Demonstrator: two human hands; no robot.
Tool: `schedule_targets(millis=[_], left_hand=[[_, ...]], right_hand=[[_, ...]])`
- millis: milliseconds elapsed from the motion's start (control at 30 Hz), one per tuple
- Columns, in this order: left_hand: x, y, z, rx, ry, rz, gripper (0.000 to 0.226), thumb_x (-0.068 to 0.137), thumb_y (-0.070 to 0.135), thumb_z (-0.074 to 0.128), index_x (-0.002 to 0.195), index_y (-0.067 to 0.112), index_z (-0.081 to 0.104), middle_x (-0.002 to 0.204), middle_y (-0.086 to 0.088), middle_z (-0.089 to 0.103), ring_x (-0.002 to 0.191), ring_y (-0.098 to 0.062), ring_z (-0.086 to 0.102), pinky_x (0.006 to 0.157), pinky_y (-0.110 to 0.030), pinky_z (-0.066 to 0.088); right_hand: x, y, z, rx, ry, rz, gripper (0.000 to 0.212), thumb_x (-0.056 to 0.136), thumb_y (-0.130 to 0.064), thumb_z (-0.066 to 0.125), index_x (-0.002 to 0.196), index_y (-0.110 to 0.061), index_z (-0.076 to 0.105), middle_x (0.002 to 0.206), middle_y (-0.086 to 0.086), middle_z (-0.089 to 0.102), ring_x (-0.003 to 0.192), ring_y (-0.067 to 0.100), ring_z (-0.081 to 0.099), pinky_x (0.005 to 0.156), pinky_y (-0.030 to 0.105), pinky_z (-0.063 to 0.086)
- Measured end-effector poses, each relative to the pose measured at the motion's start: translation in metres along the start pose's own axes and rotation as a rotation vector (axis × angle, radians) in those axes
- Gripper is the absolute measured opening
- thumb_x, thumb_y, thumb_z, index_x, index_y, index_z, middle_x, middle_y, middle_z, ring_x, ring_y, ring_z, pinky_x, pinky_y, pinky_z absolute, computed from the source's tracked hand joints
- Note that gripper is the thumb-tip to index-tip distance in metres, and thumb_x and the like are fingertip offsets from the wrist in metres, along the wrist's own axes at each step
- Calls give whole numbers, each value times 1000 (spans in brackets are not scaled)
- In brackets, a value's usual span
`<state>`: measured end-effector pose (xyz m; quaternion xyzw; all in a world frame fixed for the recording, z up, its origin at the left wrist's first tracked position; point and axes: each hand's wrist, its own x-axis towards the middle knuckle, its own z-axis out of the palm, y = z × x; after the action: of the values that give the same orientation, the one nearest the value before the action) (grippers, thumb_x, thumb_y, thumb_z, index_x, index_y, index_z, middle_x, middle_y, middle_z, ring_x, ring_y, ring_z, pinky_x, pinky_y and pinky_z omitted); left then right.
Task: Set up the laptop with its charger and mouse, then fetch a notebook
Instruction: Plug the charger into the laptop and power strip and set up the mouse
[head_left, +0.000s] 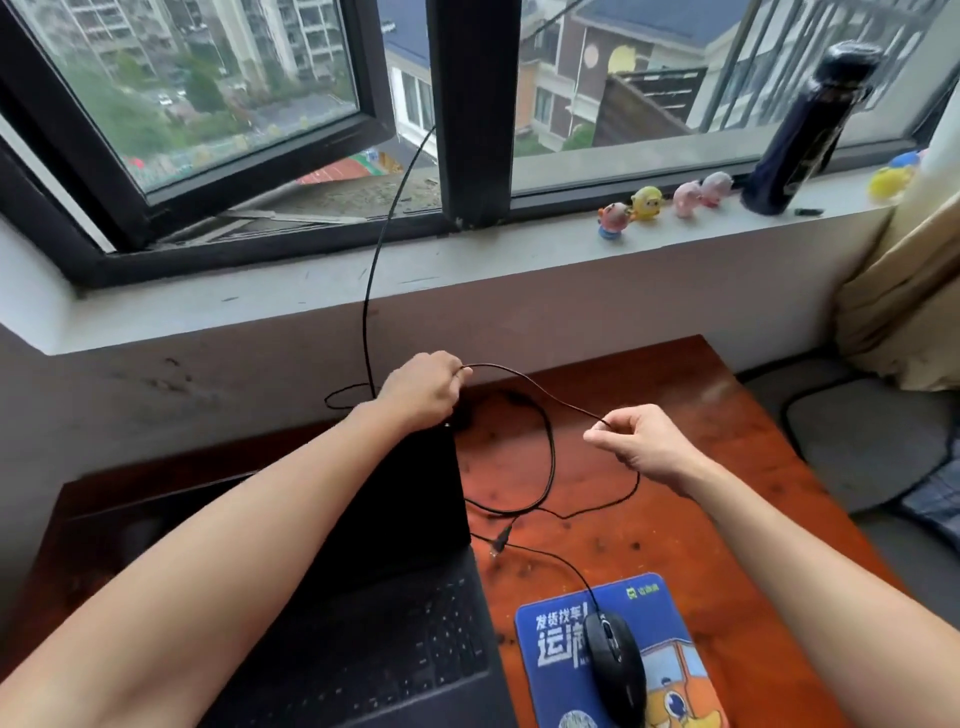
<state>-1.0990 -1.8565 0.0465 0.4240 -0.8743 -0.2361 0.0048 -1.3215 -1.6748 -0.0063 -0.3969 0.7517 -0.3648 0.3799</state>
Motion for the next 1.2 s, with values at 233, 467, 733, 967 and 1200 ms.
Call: schedule_targets(millis=[233,467,733,967,1200], left_hand=[[22,-6,-15,21,52,-230,33,98,26,42,74,8,55,90,-20,70,87,-35,64,85,-41,51],[19,34,10,240,-16,-195,61,83,23,61,139,12,40,135,-13,45,123,-32,44,98,-43,44],[-56,78,77,-479,353,-21,30,83,-5,49,94,10,72,98,-3,68,95,-16,60,82,-18,43],[-106,50,128,-1383,-353,-507,33,99,30,39,98,7,62,86,-16,68,87,-32,67,73,-34,49],[-122,28,141,-1492,-196,-529,15,87,1,59,102,1,63,99,-18,67,93,-31,67,81,-40,54]], right_hand=[[-17,76,-42,-441,16,196,36,87,-36,64,60,-14,66,58,2,64,55,16,56,58,28,43],[-8,48,-54,466,-22,298,26,98,-25,54,83,-5,62,59,4,61,47,15,59,43,21,47],[9,10,-38,841,-265,411,23,98,-26,53,83,-10,62,59,-4,58,46,7,57,43,18,48],[16,11,-21,995,-298,511,22,99,-23,51,83,-9,59,56,-2,58,46,8,58,42,18,50],[9,35,-1,966,-266,614,22,98,-21,52,81,-9,59,54,-2,58,45,7,59,42,18,49]])
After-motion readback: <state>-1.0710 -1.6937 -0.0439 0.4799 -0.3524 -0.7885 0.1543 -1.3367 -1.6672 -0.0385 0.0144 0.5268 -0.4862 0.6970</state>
